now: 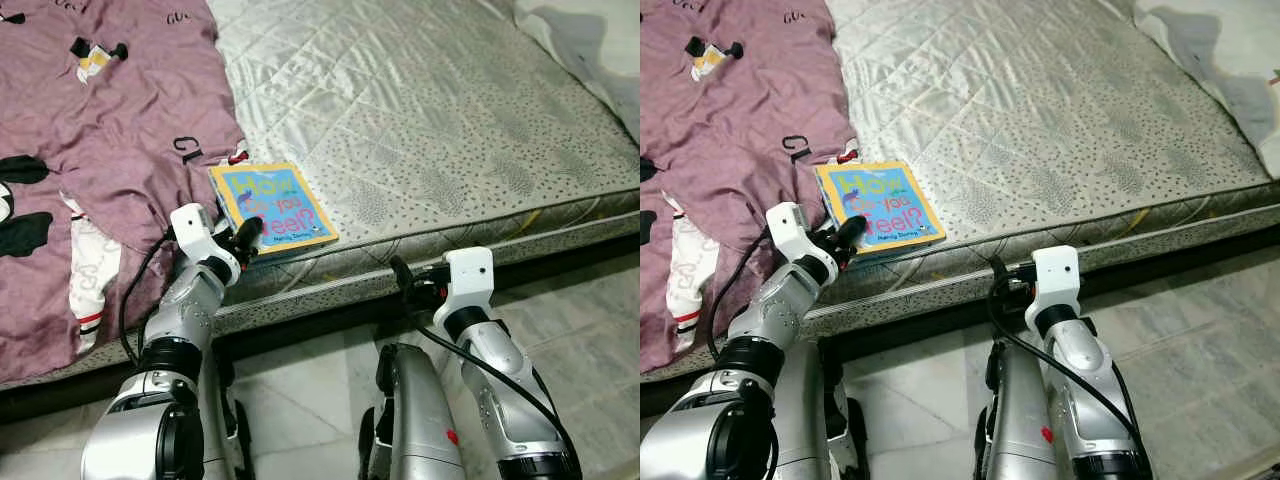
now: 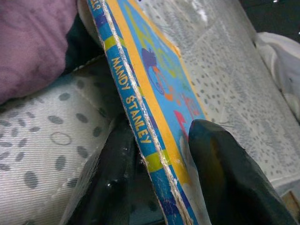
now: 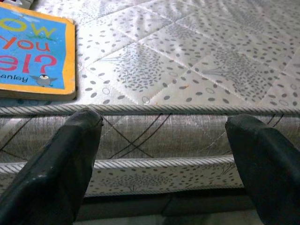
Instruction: Clean up the room
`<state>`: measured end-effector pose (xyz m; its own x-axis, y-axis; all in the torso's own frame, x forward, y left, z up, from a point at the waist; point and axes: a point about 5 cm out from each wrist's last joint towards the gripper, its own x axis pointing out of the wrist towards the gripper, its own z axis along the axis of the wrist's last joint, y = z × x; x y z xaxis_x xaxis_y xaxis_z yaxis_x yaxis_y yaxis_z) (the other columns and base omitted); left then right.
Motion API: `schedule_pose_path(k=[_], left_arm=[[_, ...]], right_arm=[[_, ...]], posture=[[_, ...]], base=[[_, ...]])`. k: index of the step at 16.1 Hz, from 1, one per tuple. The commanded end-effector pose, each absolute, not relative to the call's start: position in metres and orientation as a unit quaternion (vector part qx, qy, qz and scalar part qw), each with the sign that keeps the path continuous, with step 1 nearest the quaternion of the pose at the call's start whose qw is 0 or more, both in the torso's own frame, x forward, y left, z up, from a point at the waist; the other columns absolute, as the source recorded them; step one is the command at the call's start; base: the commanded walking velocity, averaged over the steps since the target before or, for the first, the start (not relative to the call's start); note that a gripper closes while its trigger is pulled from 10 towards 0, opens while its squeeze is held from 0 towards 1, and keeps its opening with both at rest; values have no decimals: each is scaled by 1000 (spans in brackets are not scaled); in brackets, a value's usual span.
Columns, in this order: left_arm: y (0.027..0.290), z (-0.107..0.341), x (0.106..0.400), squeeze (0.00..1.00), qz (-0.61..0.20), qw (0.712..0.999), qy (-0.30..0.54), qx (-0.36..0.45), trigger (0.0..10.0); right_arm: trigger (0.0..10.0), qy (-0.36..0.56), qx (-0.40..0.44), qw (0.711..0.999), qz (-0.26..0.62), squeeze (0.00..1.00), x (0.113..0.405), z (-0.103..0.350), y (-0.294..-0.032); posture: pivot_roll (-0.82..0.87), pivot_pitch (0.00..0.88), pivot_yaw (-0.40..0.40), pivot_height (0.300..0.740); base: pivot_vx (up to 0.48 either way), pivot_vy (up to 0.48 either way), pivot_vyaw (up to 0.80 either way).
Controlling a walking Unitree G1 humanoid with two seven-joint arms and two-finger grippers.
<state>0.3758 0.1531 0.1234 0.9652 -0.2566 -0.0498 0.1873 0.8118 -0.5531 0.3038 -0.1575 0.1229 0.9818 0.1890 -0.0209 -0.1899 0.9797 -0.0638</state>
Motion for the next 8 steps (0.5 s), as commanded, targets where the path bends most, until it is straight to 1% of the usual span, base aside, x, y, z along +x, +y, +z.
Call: schedule_pose_path(k=[1, 3, 8], left_arm=[[149, 124, 376, 0, -129, 946, 65, -290, 0], [149, 126, 376, 0, -142, 942, 63, -298, 0], [150, 126, 376, 0, -133, 938, 63, -315, 0]], right_arm=[[10000, 18, -31, 995, 91, 0, 302, 117, -159], [10000, 15, -27, 995, 96, 0, 304, 117, -157], [10000, 9, -27, 994, 105, 0, 310, 119, -153]], posture=[[-81, 200, -52, 531], [-77, 198, -51, 531], [-63, 175, -52, 531]], base=[[0, 0, 0], [0, 0, 0], [0, 0, 0]])
